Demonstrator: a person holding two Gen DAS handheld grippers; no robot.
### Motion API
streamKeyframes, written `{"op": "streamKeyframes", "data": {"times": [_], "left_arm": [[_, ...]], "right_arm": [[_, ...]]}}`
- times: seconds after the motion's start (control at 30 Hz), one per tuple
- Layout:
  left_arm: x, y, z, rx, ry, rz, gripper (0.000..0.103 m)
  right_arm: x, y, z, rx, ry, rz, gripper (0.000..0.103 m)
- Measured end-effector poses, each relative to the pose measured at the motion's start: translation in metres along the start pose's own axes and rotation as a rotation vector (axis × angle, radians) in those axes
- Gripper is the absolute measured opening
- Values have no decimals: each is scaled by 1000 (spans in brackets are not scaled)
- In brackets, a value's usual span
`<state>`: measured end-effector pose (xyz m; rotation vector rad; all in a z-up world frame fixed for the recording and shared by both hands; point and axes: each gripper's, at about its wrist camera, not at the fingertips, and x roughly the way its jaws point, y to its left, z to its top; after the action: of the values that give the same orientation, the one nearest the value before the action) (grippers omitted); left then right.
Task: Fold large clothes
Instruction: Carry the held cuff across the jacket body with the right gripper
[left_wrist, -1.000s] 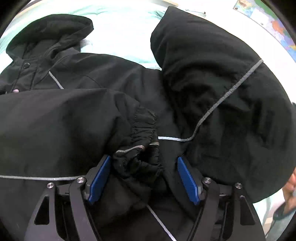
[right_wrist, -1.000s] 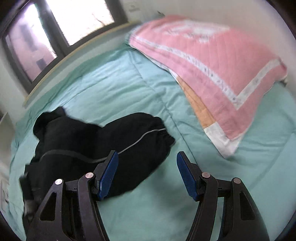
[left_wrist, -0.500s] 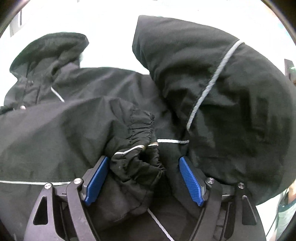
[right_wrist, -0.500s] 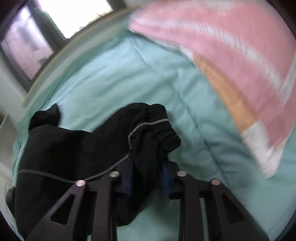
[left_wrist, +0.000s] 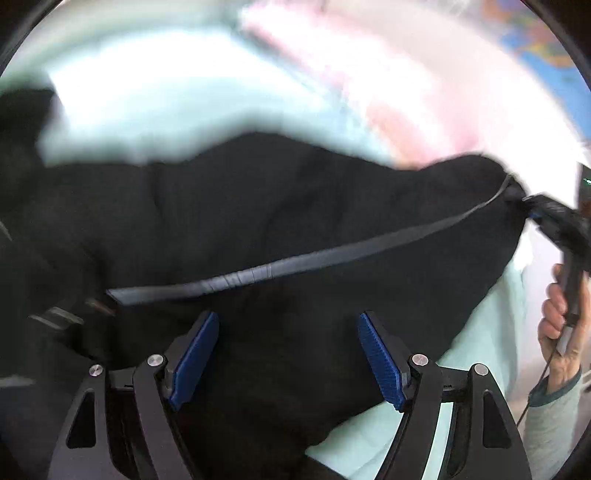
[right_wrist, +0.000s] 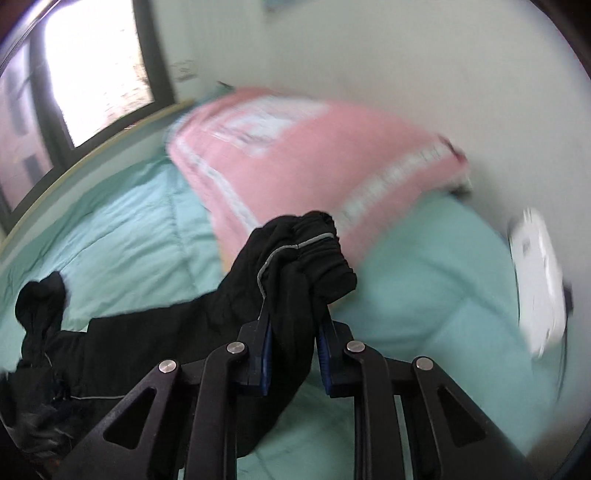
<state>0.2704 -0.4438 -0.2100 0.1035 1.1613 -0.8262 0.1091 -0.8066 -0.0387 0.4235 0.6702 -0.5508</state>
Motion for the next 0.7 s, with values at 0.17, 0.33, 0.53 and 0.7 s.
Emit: {"op": "streamKeyframes", "data": {"times": [0.17, 0.33, 0.53, 0.7], "left_arm": [[0, -9, -1, 61, -11, 37, 79], [-56, -2, -10, 29, -109, -39, 79], [-135, 41, -27, -13, -223, 7, 79], [-202, 96, -53, -111, -325, -46, 79]], "right_arm": [[45, -33, -37, 62, 110, -14, 24], [22, -31, -35, 99, 63, 164, 22], [-35, 53, -16, -48, -17, 316, 22], [-75, 156, -29, -193, -37, 398, 21]]}}
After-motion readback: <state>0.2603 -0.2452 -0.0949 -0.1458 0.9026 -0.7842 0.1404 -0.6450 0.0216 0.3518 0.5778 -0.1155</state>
